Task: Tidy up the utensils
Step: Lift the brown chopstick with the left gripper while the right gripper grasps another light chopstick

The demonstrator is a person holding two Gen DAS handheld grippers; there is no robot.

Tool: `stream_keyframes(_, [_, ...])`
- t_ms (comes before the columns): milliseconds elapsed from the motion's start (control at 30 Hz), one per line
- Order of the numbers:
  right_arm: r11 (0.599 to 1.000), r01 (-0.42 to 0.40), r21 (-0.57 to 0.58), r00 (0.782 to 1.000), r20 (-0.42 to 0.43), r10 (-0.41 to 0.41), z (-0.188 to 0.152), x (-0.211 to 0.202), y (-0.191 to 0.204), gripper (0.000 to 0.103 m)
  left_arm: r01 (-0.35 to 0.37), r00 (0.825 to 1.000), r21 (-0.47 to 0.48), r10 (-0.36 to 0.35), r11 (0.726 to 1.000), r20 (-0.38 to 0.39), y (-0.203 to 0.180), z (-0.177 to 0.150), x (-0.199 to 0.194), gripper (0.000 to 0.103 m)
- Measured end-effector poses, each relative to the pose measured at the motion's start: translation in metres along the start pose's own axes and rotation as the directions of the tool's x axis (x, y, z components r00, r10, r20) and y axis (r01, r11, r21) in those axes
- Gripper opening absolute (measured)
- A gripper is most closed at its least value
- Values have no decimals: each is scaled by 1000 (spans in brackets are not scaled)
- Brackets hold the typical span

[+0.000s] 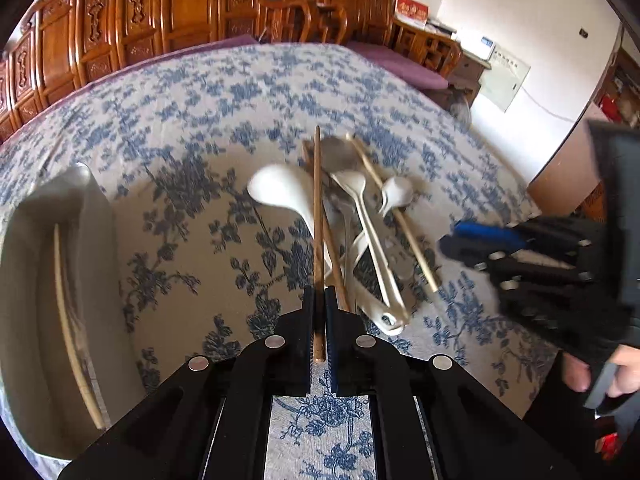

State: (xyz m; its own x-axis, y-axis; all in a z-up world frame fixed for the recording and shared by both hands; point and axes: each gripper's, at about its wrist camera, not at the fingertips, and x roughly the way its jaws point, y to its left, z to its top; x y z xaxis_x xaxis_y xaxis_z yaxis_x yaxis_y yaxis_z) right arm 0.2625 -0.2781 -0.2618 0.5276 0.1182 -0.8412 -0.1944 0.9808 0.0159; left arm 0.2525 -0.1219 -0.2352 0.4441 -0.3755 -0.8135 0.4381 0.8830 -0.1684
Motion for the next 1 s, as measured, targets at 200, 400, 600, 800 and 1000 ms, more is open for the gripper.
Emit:
stream_keyframes(200, [998, 11, 58, 1000, -28, -9, 10, 21, -5, 23, 8, 999, -3, -8, 1000, 35, 5, 0, -18, 4])
stream_keyframes(400, [997, 31, 69, 998, -55, -27, 22, 38, -5, 23, 12, 998, -14, -11, 1000, 65, 11, 2, -34, 4])
stream_keyframes(600, [997, 74, 37, 994, -81, -70, 29, 44, -1, 22, 15, 996, -19, -14, 1000, 83, 14, 3, -42, 4])
stream_keyframes(800, [994, 100, 38, 989, -116, -95, 33, 46, -4, 6, 18, 995, -26, -15, 999, 101, 16, 3, -52, 4])
stream_keyframes(1000, [979, 200, 45, 974, -114, -194, 33, 45, -16, 5, 17, 993, -35, -13, 999, 117, 20, 2, -60, 4])
